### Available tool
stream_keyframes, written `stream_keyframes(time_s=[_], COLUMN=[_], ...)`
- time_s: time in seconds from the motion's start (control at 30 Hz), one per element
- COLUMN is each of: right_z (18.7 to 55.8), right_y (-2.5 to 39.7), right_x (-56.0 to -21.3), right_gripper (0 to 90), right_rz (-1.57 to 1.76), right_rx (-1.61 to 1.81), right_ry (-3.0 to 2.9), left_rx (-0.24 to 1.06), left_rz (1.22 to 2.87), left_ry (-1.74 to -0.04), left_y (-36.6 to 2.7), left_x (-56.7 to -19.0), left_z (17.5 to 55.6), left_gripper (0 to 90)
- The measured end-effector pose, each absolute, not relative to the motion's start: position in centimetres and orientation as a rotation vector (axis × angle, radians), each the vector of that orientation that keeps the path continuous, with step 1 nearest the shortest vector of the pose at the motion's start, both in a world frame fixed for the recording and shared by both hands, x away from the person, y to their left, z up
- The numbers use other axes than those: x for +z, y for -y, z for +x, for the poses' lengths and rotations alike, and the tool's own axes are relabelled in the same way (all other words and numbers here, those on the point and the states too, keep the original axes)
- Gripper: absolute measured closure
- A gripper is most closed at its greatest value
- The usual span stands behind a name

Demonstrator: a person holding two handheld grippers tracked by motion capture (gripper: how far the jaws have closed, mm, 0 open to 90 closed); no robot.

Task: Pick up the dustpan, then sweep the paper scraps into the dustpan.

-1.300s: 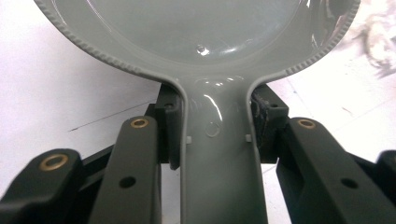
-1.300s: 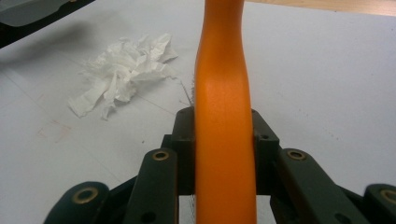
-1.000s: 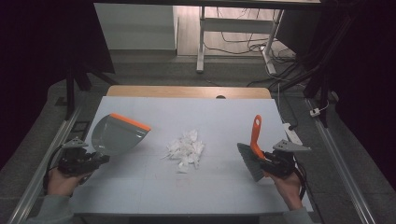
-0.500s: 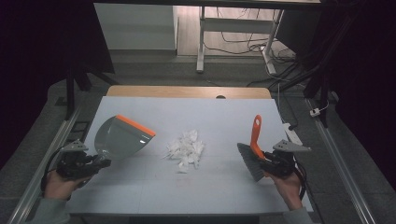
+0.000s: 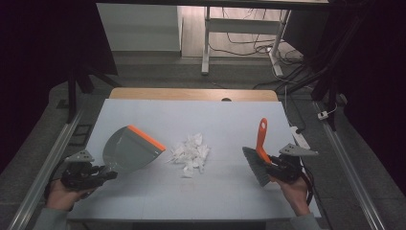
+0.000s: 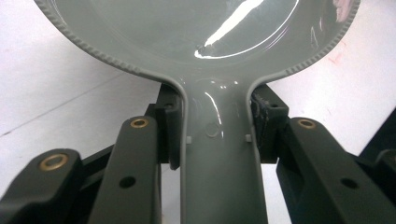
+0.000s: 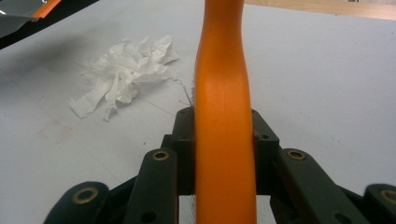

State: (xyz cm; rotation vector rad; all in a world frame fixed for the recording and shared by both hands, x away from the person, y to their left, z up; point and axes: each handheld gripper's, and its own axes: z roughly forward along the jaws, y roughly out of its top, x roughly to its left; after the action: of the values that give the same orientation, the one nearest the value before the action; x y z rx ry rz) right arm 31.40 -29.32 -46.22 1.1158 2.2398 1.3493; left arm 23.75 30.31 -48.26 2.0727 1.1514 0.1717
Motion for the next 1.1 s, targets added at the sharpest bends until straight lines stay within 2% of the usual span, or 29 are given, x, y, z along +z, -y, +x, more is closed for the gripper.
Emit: stream_keyframes(time_s=[0.47,1.1], right_z=[31.4,31.5], right_y=[29.3,28.5], right_x=[-46.2,-46.2], right_gripper=[70.0,70.0], right_rz=[1.11,1.093], right_rx=[1.347,1.349], right_ry=[-2.239,-2.249], left_rx=[0.136,0.083], left_rz=[2.176,2.252], left_ry=[-1.032,-0.975], left_y=[-28.8,-28.0], left_x=[-48.6,-49.2], left_z=[23.4,22.8], left_gripper=[62.1,62.1])
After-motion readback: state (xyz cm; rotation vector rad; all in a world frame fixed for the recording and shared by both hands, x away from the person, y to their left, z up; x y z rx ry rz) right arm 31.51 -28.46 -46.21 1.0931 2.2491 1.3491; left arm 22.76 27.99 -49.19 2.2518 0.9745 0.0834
